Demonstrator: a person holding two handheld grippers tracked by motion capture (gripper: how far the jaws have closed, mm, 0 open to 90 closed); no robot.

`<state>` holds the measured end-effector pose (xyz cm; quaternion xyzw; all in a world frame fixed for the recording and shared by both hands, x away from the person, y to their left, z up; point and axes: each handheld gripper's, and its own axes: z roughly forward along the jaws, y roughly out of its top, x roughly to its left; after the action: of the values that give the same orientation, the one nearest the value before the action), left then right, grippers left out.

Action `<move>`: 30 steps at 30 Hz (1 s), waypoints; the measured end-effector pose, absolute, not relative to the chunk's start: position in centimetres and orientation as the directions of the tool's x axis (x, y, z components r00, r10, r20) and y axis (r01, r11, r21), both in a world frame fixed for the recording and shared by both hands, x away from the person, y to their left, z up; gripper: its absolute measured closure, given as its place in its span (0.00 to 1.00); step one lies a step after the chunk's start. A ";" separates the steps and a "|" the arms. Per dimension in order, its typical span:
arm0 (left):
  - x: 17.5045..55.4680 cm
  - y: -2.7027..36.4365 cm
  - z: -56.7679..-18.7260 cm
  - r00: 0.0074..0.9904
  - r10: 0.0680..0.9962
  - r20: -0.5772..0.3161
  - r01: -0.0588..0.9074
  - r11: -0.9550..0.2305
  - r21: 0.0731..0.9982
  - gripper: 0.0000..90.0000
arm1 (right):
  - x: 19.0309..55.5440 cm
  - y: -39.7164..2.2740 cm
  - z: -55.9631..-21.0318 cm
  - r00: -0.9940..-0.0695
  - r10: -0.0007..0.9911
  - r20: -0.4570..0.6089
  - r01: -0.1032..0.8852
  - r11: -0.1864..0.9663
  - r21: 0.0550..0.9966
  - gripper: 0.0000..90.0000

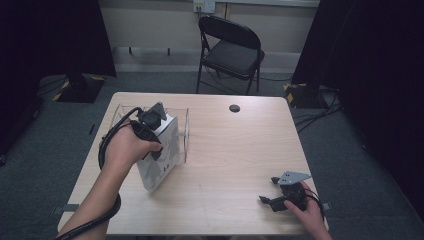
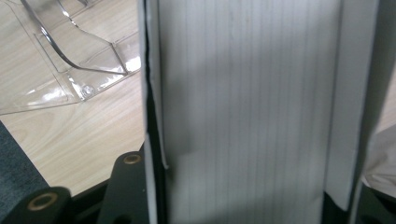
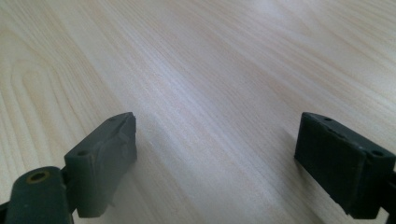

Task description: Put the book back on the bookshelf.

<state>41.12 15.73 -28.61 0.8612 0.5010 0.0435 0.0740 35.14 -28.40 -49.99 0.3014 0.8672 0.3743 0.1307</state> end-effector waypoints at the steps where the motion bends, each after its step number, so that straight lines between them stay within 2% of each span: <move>1: 41.2 15.7 -28.6 0.499 0.867 0.002 0.854 -0.492 0.170 0.59 | 35.1 -28.4 -50.0 -0.784 0.621 0.000 0.426 0.537 0.728 0.13; 30: 43.7 13.9 -28.9 0.430 0.903 -0.004 0.891 -0.423 0.166 0.59 | 35.1 -28.4 -50.0 -0.785 0.620 -0.001 0.425 0.538 0.728 0.13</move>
<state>43.74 13.88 -28.88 0.8425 0.5322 0.0430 0.0714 35.14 -28.41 -49.99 0.3011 0.8673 0.3743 0.1305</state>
